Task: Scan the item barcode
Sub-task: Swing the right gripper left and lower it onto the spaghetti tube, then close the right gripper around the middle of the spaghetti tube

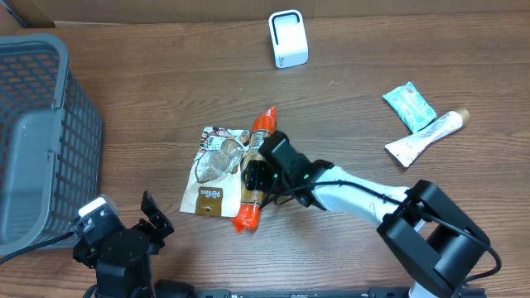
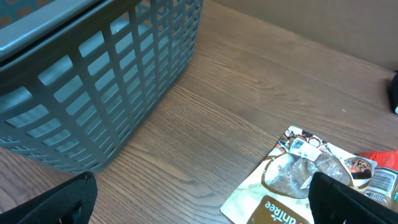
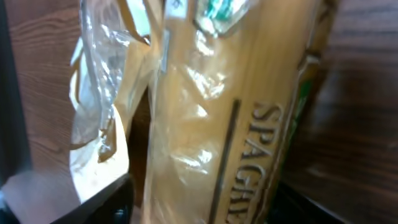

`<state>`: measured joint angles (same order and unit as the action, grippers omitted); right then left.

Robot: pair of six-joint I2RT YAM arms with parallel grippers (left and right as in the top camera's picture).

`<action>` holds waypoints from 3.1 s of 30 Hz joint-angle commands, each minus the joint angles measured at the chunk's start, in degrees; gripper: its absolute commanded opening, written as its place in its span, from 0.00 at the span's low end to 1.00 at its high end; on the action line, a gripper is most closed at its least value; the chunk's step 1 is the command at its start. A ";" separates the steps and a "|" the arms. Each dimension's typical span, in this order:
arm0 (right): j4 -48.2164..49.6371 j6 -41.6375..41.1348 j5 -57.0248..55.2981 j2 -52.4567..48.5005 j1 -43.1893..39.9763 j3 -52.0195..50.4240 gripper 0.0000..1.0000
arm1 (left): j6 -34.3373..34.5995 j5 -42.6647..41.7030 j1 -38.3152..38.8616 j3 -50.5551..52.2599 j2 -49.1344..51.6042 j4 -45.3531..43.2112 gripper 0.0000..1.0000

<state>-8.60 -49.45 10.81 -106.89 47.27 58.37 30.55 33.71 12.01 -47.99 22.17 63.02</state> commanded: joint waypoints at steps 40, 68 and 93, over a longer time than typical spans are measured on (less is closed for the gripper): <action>-7.65 18.45 19.82 7.06 -13.44 -2.14 0.04 | 0.79 0.96 0.24 0.11 -0.15 -0.02 1.00; -1.07 17.77 16.17 0.02 -9.68 -2.16 0.44 | 0.79 0.96 0.24 0.11 -0.15 -0.02 1.00; -10.19 12.00 4.46 -0.07 -6.38 4.09 0.60 | 0.79 0.96 0.24 0.11 -0.15 -0.02 1.00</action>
<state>-18.79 -40.42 16.62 -106.41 40.29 60.07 30.55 33.71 12.01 -47.99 22.17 63.02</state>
